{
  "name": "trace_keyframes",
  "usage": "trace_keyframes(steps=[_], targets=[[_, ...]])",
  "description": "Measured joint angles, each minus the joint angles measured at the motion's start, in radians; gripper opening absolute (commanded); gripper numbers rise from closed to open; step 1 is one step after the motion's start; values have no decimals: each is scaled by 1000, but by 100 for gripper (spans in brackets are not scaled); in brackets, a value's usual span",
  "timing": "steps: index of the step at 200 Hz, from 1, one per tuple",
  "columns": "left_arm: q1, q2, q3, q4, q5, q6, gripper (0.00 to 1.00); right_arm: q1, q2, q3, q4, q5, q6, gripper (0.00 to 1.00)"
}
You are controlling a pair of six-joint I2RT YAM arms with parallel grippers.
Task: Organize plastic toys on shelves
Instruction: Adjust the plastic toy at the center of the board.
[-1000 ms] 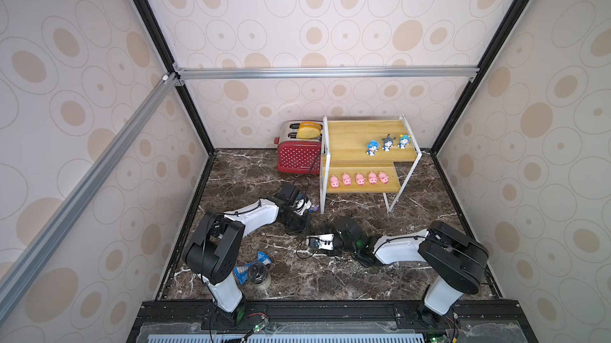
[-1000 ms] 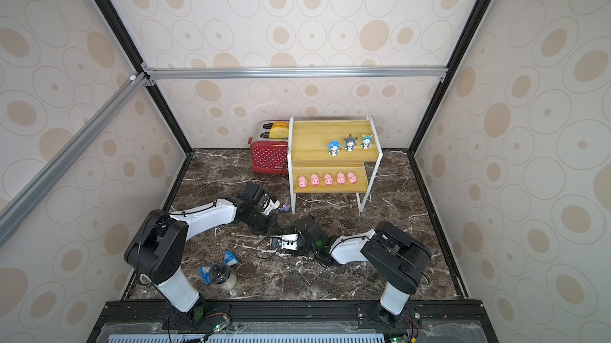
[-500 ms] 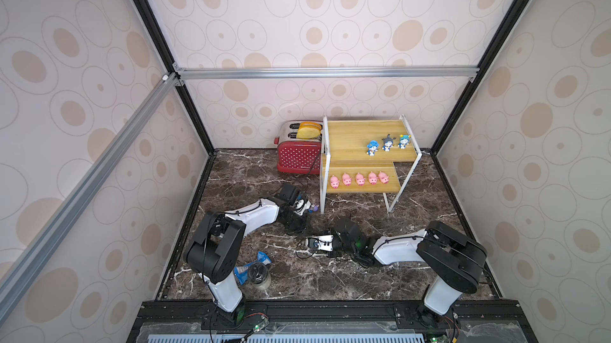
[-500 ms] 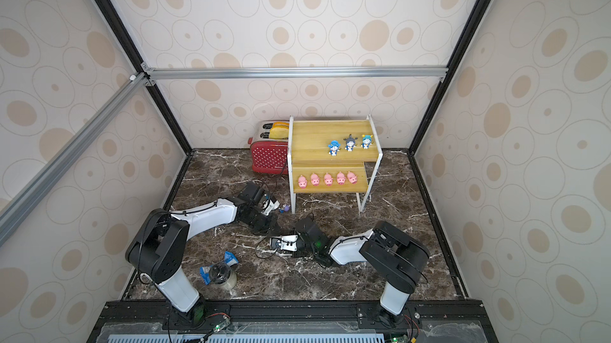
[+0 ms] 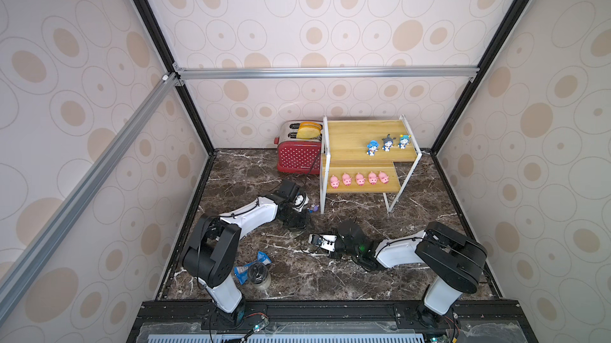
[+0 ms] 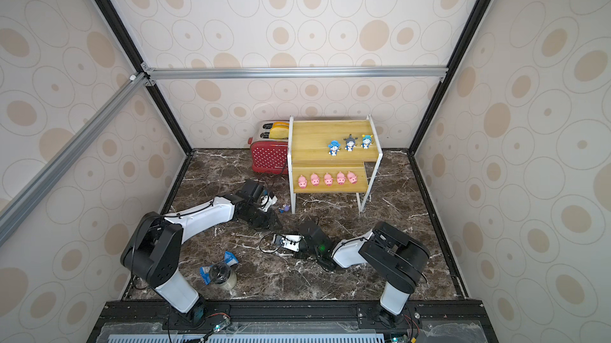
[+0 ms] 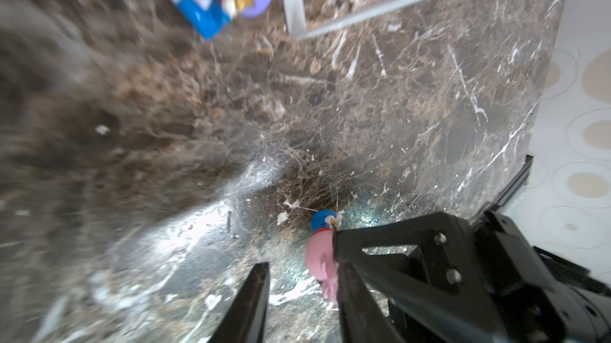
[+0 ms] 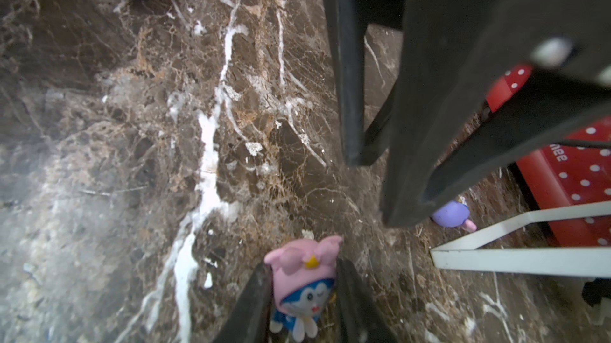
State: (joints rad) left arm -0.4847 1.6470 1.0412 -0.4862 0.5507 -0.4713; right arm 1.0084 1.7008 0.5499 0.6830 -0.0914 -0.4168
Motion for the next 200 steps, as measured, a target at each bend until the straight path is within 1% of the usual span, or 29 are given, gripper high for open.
trace_keyframes(steps=[36,79,121,174,200], targets=[[0,-80,-24,41,-22,10,43,-6,6,-70,130,8,107,34],[0,-103,-115,80,-29,14,43,-7,12,-134,238,25,196,40],[-12,-119,-153,126,-15,17,43,-10,16,-152,246,26,234,43],[-22,-131,-176,158,0,23,44,-10,12,-153,248,18,255,58],[-23,-138,-185,164,0,32,44,-11,-10,-152,243,13,267,59]])
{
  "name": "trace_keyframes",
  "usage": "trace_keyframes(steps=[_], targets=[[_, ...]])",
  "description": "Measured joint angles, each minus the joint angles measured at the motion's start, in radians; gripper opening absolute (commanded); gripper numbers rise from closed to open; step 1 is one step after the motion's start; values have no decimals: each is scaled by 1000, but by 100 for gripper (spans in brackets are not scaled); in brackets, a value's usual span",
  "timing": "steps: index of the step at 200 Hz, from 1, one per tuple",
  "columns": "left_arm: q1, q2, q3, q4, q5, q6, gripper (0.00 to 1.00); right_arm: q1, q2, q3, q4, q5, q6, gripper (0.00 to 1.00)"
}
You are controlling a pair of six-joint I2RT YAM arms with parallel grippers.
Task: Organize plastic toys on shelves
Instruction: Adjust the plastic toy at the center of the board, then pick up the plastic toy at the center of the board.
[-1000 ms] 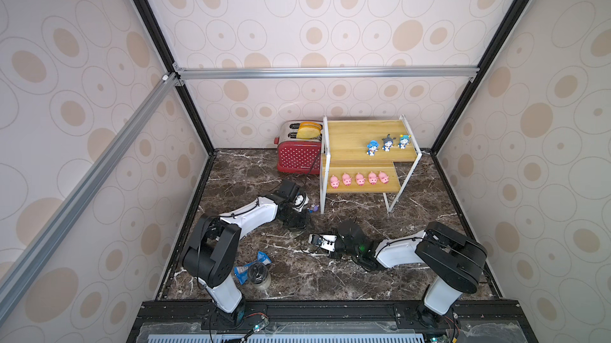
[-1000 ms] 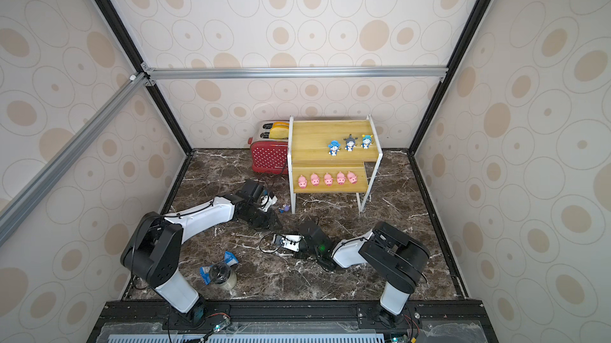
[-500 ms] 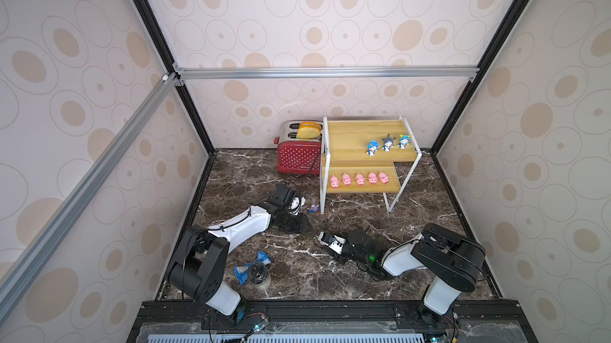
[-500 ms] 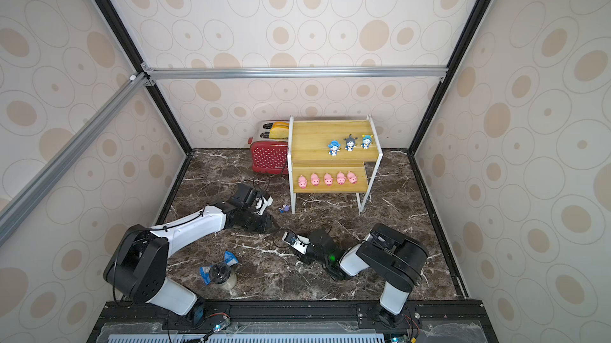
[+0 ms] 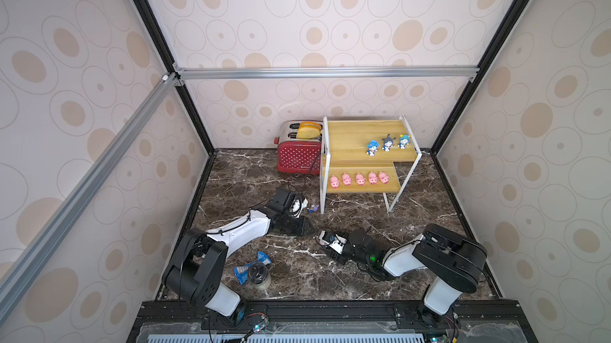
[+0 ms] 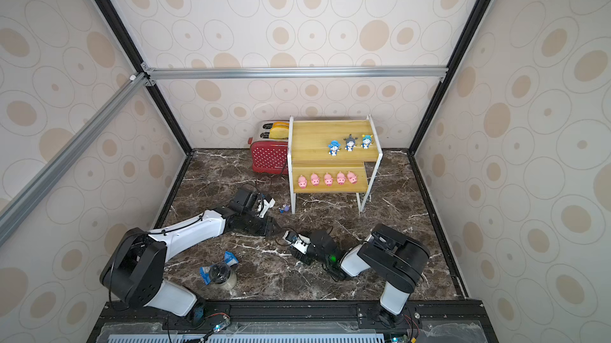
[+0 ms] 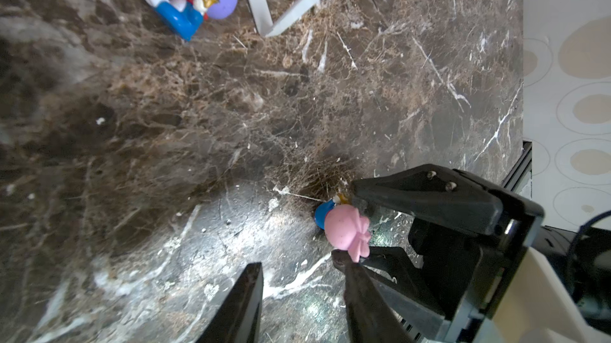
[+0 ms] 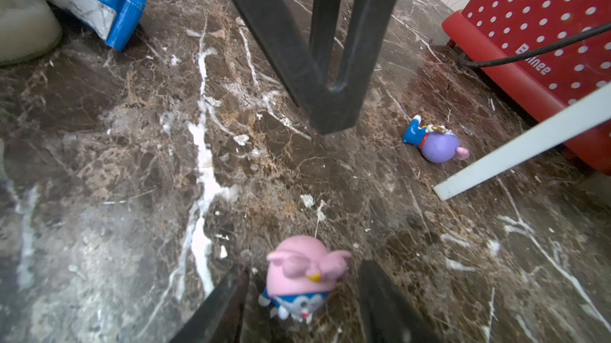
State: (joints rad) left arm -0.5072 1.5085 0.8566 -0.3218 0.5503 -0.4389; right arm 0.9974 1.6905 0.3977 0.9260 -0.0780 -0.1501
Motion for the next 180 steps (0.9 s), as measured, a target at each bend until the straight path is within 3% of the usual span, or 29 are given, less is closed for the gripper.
trace_keyframes(steps=[129,180], targets=[[0,-32,-19,0,-38,29,47,-12,12,52,-27,-37,35,45],[0,-88,-33,3,-79,39,48,-13,12,54,-32,-48,42,31]])
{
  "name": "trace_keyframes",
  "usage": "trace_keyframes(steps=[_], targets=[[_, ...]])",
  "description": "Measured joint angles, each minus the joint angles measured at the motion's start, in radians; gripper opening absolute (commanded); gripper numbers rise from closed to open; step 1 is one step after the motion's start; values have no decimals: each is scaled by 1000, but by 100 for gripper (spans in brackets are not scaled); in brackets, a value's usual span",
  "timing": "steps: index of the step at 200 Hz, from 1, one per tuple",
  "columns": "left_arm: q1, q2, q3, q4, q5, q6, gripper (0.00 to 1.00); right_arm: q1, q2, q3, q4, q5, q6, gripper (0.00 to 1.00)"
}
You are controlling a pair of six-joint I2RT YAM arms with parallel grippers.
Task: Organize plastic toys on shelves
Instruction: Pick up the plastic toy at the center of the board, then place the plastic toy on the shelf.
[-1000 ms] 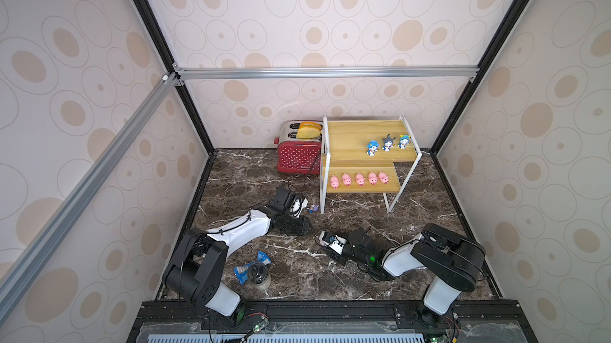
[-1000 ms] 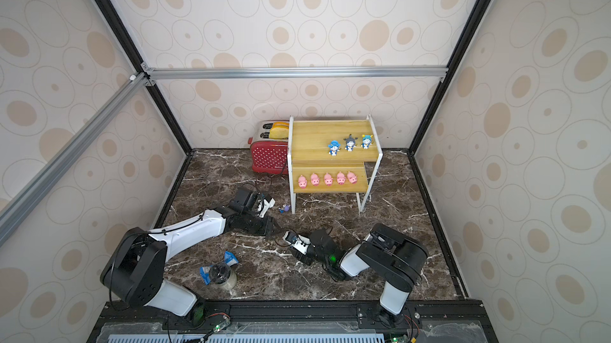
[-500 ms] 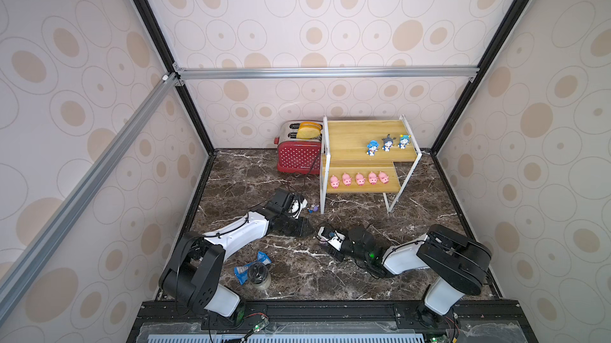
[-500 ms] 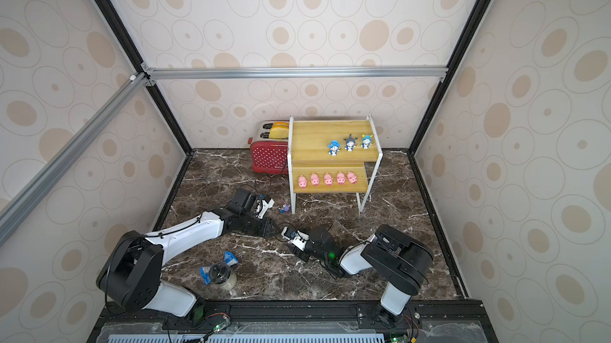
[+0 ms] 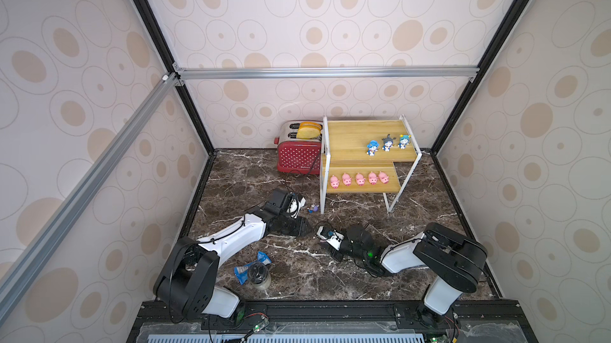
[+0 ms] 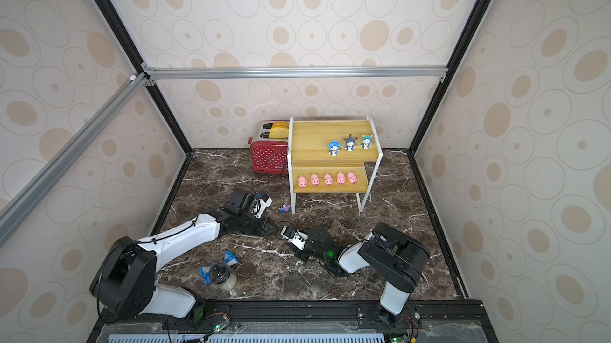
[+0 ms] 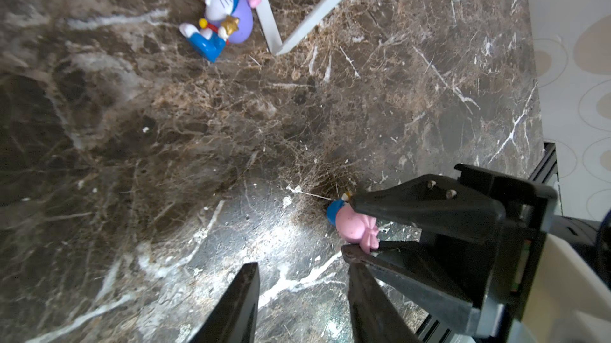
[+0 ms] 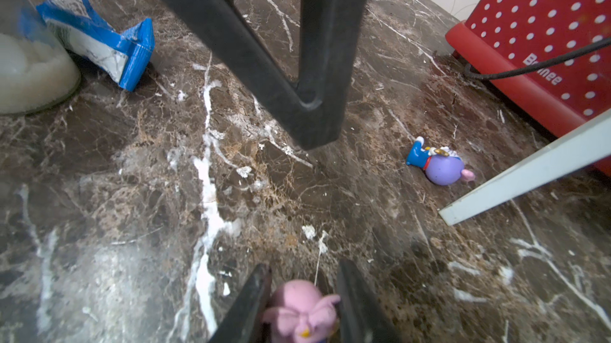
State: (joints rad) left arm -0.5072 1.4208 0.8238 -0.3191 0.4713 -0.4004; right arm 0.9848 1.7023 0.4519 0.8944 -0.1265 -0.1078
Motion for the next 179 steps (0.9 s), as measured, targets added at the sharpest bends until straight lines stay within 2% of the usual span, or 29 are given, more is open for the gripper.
trace_keyframes(steps=[21,61,96,137,179], targets=[[0,-52,-11,-1,-35,12,48,-1,-8,2,-16,-3,2,29],[0,-238,-16,0,-135,74,51,-3,-49,2,-85,-3,4,27],[0,-327,-16,-10,-189,151,55,-5,-196,42,-294,18,22,28],[0,-441,-6,-6,-242,262,66,-15,-445,274,-700,98,61,28],[0,-459,96,5,-289,361,81,-21,-509,594,-1101,232,74,29]])
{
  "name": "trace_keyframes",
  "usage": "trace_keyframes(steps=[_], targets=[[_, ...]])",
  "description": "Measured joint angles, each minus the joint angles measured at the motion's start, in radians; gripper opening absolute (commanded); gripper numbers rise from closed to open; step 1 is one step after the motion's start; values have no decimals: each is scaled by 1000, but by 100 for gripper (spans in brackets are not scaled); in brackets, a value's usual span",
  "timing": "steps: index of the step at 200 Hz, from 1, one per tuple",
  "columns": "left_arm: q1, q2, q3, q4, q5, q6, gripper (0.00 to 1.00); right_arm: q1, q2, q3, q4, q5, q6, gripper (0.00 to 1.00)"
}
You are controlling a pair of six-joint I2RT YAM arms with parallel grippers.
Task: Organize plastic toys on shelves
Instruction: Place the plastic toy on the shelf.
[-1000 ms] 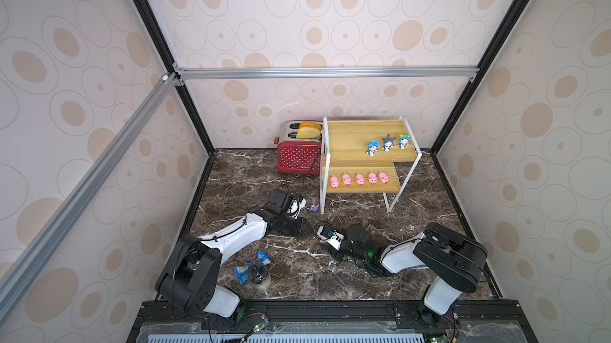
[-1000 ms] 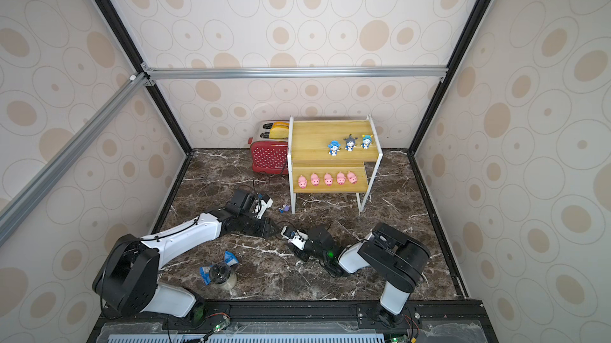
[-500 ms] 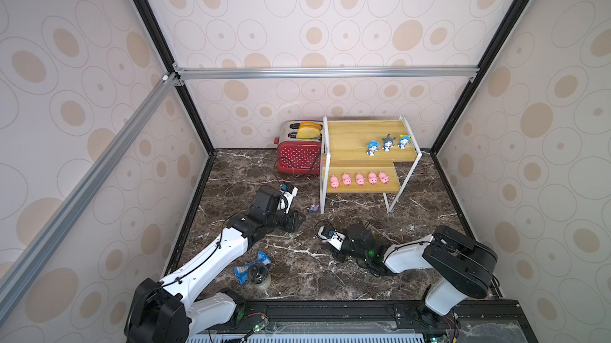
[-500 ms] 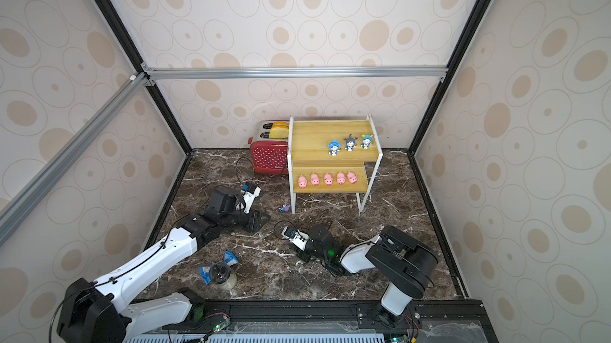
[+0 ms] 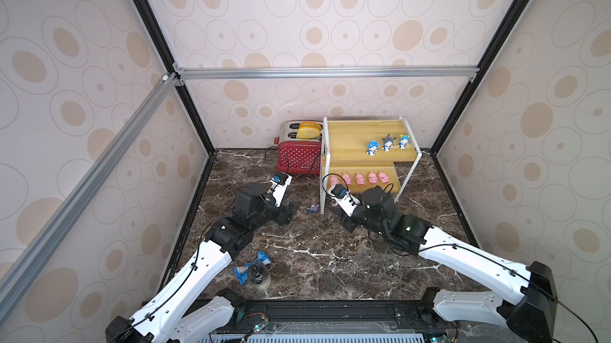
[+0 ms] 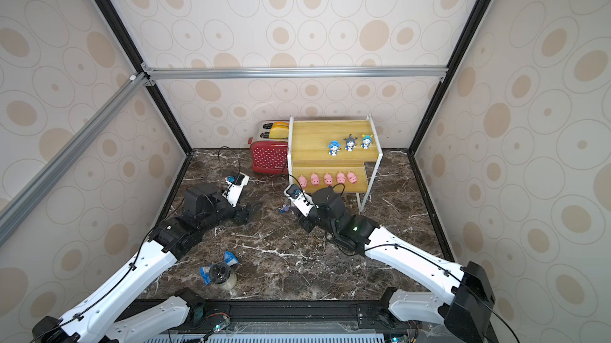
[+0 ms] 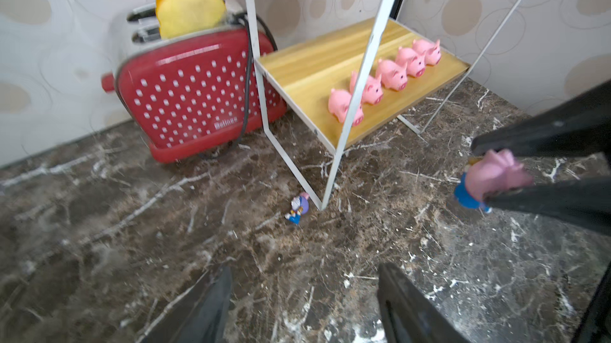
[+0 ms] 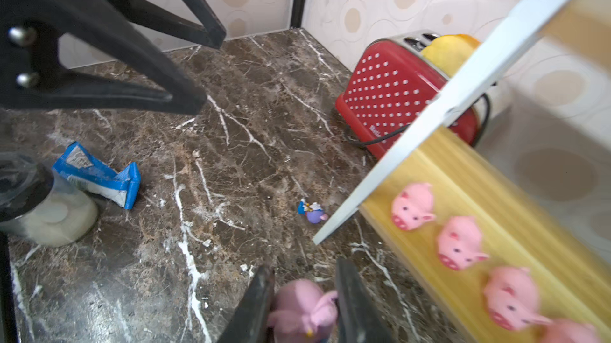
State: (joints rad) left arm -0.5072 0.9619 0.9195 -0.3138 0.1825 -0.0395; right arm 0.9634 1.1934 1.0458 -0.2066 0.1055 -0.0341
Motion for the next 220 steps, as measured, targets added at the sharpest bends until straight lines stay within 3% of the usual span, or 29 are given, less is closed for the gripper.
trace_keyframes(steps=[57,108,156,220], targets=[[0,31,95,69,0,33,85,0,101,479,-294,218,5,29],[-47,99,126,77,8,37,90,-27,248,714,-380,352,13,29],[-55,145,130,102,32,15,99,-100,336,806,-420,389,65,29],[-55,161,131,149,55,-44,99,-145,375,794,-372,426,113,31]])
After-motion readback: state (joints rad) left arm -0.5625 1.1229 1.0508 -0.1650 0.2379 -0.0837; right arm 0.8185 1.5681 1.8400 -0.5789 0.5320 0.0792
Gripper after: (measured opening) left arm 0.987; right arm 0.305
